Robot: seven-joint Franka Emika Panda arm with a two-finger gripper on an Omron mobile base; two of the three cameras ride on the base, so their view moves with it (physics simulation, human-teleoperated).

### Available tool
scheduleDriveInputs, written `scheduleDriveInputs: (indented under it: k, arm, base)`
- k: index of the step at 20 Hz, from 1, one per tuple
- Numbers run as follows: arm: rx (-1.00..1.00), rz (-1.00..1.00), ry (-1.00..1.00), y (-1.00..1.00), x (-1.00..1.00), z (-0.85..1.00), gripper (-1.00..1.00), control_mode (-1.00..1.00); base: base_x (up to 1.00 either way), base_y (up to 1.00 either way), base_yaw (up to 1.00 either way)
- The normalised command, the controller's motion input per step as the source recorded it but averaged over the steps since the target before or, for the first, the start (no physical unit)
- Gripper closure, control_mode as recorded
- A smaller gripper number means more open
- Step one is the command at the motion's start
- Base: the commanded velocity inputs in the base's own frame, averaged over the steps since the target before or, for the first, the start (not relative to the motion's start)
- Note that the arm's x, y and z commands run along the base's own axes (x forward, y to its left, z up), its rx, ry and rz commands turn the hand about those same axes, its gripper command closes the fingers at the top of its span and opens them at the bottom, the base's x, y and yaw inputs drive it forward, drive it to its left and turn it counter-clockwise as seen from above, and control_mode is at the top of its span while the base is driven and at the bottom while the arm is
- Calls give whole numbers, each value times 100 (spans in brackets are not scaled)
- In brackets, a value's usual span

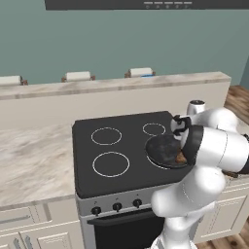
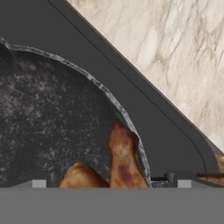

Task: Take the chicken drumsticks from the pan and place one on each plate on the dining counter.

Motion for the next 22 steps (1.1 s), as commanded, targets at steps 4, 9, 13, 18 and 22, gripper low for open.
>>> scheduleDriveInputs:
  k: [4,9,13,18,22]
  arm:
    - [-1,0,2,-5,5,-8,-100,-100]
    - [-1,0,5,-9,0,-12,-100,-100]
    - [-1,0,5,-3,0,-14,-100,-100]
    - [0,0,1,0,0,-6,-100,-100]
    - [0,0,0,0,2,-5,-100,-100]
  base:
    - [0,0,0]
    - [0,0,0]
    - [0,0,0]
    - [0,0,0]
    - [0,0,0]
